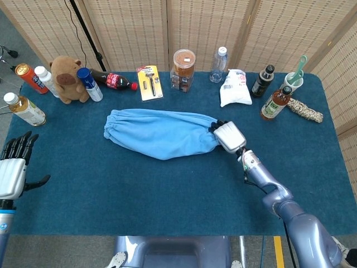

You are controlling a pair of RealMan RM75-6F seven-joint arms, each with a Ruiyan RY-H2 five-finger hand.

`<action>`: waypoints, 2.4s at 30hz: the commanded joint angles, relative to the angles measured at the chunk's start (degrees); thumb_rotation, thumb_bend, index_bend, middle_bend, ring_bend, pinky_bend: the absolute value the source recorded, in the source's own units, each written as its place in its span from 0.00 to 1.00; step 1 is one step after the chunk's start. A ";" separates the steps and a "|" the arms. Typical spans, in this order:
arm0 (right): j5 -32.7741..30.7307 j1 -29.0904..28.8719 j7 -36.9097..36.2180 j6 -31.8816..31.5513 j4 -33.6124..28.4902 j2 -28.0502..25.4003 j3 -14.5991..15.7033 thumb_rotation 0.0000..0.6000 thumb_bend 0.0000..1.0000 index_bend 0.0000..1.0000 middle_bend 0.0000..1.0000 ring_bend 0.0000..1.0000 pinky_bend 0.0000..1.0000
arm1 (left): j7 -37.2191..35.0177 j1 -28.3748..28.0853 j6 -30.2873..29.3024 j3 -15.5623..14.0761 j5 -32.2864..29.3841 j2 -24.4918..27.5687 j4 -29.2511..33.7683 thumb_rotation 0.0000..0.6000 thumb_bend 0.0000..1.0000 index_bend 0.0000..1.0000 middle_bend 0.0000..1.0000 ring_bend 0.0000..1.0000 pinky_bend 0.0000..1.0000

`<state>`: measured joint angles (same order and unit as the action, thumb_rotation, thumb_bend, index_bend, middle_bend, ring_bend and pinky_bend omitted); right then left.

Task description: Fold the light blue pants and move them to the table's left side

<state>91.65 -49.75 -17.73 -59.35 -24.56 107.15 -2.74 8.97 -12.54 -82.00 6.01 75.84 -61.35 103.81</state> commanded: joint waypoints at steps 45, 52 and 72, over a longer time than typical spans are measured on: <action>-21.02 -15.13 35.48 10.77 -26.52 -2.30 -18.14 1.00 0.88 0.59 0.46 0.40 0.56 | -6.61 0.39 3.05 0.13 1.47 2.54 -0.48 1.00 0.14 0.00 0.00 0.00 0.00; -24.06 -20.72 36.57 12.79 -19.60 4.59 -20.72 1.00 0.88 0.60 0.46 0.40 0.55 | -5.86 0.14 3.94 0.45 -0.03 2.31 -1.04 1.00 0.14 0.00 0.00 0.00 0.00; -25.63 -33.13 33.32 17.01 -3.08 15.90 -23.78 1.00 0.88 0.59 0.46 0.40 0.55 | -1.69 -1.62 7.20 1.48 -5.07 0.76 -2.36 1.00 0.14 0.00 0.00 0.00 0.00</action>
<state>66.52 -81.50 15.52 -42.55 -29.38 121.28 -25.98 7.05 -14.02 -74.98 7.47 71.00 -60.43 101.65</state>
